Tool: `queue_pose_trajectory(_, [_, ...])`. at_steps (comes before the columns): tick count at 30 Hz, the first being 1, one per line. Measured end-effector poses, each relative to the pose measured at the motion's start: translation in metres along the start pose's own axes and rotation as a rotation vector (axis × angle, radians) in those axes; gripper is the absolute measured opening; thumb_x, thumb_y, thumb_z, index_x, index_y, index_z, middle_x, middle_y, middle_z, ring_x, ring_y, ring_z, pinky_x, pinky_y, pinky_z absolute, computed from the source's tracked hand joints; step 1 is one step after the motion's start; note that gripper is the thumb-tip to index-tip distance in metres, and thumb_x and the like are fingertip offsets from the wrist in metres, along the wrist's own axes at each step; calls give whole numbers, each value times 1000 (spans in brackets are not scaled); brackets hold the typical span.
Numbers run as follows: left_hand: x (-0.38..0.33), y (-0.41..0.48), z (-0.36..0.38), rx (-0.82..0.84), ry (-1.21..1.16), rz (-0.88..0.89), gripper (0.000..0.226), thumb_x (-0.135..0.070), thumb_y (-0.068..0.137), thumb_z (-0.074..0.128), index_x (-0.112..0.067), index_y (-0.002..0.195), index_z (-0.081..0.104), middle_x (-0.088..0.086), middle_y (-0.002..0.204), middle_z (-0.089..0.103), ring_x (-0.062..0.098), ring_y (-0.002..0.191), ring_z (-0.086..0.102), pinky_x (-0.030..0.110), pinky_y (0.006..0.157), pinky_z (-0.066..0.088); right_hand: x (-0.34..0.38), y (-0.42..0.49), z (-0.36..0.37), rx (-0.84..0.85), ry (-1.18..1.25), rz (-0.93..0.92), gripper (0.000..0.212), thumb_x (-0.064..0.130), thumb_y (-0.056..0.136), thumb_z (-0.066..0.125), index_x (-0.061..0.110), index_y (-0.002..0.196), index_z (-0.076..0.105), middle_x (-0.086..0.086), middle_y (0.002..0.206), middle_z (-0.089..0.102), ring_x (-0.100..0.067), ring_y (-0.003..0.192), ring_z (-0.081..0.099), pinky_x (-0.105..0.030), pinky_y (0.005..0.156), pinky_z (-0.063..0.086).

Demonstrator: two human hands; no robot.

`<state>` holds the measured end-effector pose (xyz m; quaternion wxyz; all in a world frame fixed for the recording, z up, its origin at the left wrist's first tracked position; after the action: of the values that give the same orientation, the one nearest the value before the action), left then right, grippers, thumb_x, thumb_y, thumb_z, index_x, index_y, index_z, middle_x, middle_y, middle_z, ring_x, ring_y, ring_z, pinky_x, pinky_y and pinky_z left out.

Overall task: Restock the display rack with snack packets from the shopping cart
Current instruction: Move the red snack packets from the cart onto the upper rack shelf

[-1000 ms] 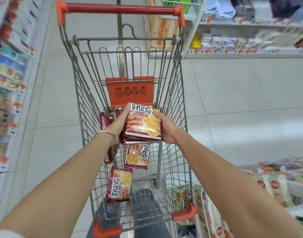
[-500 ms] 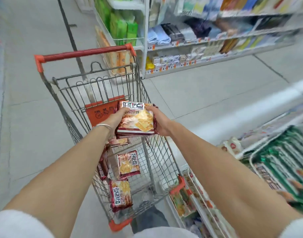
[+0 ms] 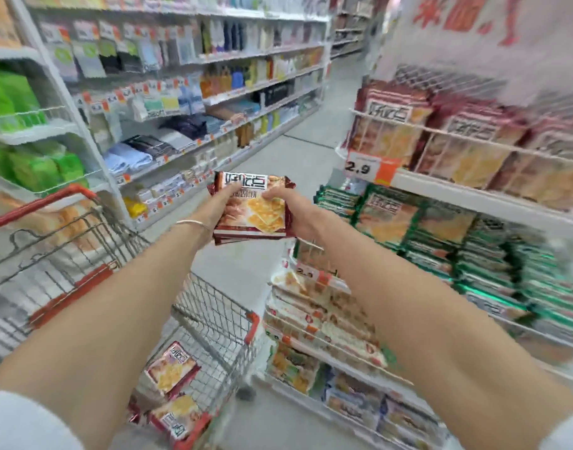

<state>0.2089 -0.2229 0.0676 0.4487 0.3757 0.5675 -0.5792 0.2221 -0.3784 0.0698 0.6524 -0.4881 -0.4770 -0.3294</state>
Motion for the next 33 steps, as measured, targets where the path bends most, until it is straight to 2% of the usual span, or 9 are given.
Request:
queue_pose_trajectory(6, [-54,-40,165,199,85,115,36,-49,89,68,-19,71,60,-4,54,62,10,45,57,25,57,51,45,-116,-135,-304,3,-112,23,36,88,62,15,96,66,-8,96,71,-22,75,67,-32,75,54])
queue_pose_trajectory(9, [-79,-64,243,255,137,208,36,-51,86,69,-17,77,63,-5,56,61,6,40,54,21,48,44,66,-172,-200,-429,-47,-176,41,49,69,74,22,100,71,-10,123,69,-30,109,66,-51,105,45])
queue_pose_trajectory(11, [-95,-81,295,286,150,266,35,-49,87,69,-14,89,65,-5,61,62,5,42,54,18,43,43,78,-209,-242,-470,-56,-221,45,51,65,77,24,100,73,-6,126,67,-28,117,61,-55,111,38])
queue_pose_trajectory(18, [-133,-142,472,356,210,440,51,-52,83,72,-9,111,69,-4,74,70,-2,38,58,13,39,44,115,-347,-375,-564,-65,-390,24,34,86,67,15,100,68,-3,93,73,-23,90,68,-40,95,50])
queue_pose_trajectory(21, [-147,-162,537,380,215,520,76,-64,64,77,-10,116,66,2,89,74,3,59,69,17,52,52,128,-390,-429,-625,-51,-428,17,28,93,64,14,102,67,-3,91,74,-21,88,70,-36,90,54])
queue_pose_trajectory(25, [-166,-166,597,392,273,551,36,-53,79,76,-19,82,65,1,83,73,6,57,66,19,56,52,142,-413,-481,-677,-52,-432,17,27,95,61,13,102,68,-4,93,76,-20,87,72,-35,88,57])
queue_pose_trajectory(28, [-172,-154,620,365,368,557,57,-66,72,74,-14,97,69,3,96,75,13,74,68,19,62,52,147,-406,-515,-705,-46,-439,25,28,94,64,12,113,67,-4,96,77,-19,87,74,-34,82,59])
queue_pose_trajectory(31, [-168,-136,634,339,496,572,96,-75,67,71,-1,126,56,4,120,66,18,102,63,25,88,50,147,-394,-540,-749,-63,-433,34,29,91,70,10,119,65,-4,99,76,-17,83,75,-28,68,58])
queue_pose_trajectory(33, [-169,-129,642,347,576,615,99,-75,69,70,5,123,51,-1,122,60,17,102,58,29,87,43,144,-387,-551,-779,-88,-452,27,24,92,70,10,114,65,-3,98,75,-15,81,74,-27,68,59])
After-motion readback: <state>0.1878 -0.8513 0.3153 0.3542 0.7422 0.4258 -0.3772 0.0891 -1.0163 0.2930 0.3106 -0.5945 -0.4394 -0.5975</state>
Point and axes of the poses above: each hand's wrist, its own y-axis towards the middle knuckle, its own z-axis out of the palm, x = y × z, the point moved 9 cm from there along y, towards the middle knuckle
